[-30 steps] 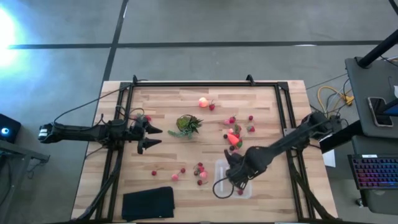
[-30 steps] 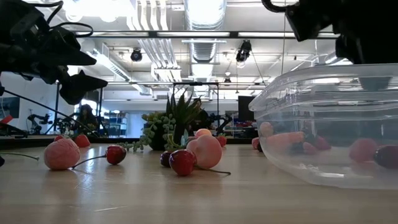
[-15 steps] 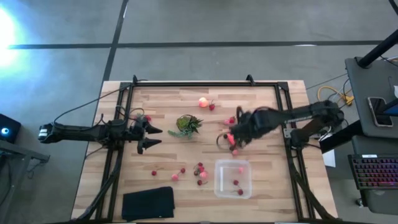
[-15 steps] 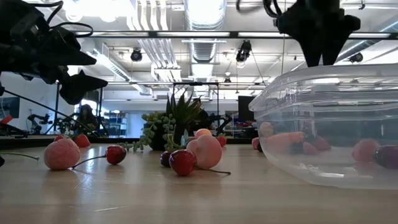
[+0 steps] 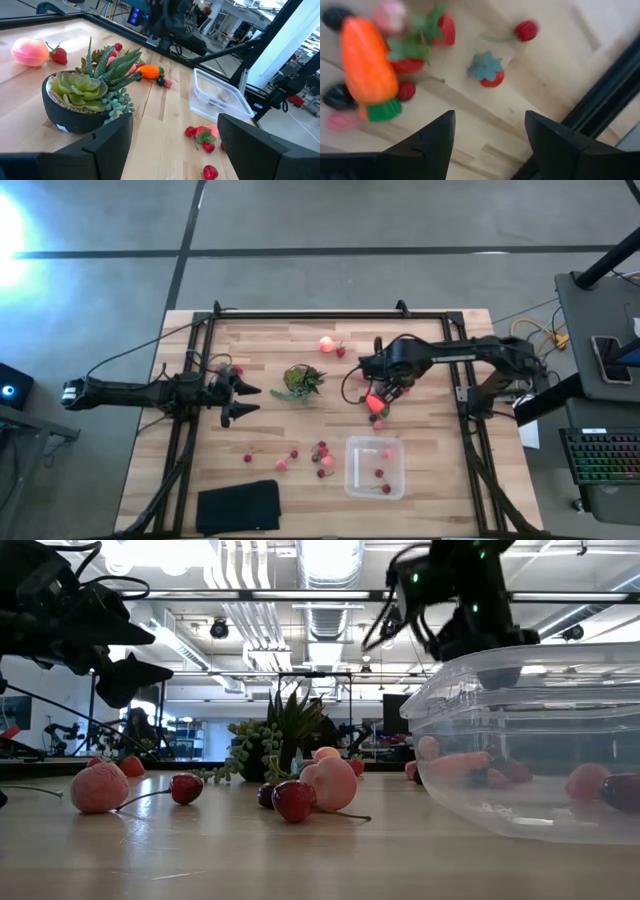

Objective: Pick and placing Produce into tupperware
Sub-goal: Put the strawberry into the bin

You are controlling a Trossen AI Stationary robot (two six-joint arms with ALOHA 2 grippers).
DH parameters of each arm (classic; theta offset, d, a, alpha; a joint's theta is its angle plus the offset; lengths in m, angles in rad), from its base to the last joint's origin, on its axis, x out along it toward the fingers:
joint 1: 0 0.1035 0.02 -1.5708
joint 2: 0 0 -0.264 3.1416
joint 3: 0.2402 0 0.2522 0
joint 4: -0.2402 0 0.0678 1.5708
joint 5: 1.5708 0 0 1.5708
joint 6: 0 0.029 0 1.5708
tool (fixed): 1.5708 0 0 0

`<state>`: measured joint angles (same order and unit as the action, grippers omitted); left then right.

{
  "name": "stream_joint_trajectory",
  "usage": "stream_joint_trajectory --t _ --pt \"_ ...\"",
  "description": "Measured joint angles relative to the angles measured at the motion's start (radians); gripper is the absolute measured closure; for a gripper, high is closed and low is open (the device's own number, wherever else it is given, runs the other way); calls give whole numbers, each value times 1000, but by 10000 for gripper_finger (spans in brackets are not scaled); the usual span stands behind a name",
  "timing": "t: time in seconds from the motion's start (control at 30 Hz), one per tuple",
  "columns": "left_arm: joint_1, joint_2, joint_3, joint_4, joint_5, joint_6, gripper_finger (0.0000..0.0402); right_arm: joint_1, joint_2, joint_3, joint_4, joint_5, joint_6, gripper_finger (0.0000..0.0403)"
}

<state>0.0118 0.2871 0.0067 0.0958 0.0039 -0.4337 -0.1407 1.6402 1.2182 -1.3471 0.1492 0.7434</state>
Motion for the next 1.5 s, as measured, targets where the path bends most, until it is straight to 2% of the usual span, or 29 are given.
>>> stream_joint_trajectory --t 0.23,0.5,0.77,1.5 --pt "0 0 0 0 0 0 125 -65 17 -129 126 -77 -101 170" --pt "0 0 0 0 0 0 125 -139 17 -227 244 -47 -153 170" --pt "0 0 0 0 0 0 125 -201 19 -292 389 -77 -190 175" --pt "0 0 0 0 0 0 125 -208 19 -308 395 -162 -137 232"
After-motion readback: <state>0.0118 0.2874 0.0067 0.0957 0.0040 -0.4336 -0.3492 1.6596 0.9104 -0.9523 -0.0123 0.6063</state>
